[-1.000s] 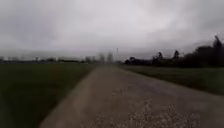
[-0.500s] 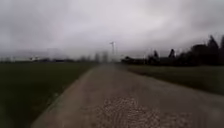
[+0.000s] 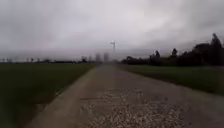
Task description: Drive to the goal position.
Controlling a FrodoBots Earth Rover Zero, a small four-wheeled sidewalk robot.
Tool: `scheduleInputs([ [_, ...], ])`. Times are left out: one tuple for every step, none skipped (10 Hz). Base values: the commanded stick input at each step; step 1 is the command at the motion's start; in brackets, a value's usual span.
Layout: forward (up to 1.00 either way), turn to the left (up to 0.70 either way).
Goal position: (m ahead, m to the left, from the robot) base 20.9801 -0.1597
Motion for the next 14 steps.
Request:
scheduleInputs([
  [0.85, 0.00],
  [0.85, 0.00],
  [0.85, 0.00],
  [0.82, 0.00],
  [0.78, 0.00],
  [0.85, 0.00],
  [0.85, 0.00],
  [0.85, 0.00],
  [0.85, 0.00],
  [0.85, 0.00],
  [0.85, 0.00],
  [0.85, 0.00],
  [0.85, 0.00],
  [0.85, 0.00],
])
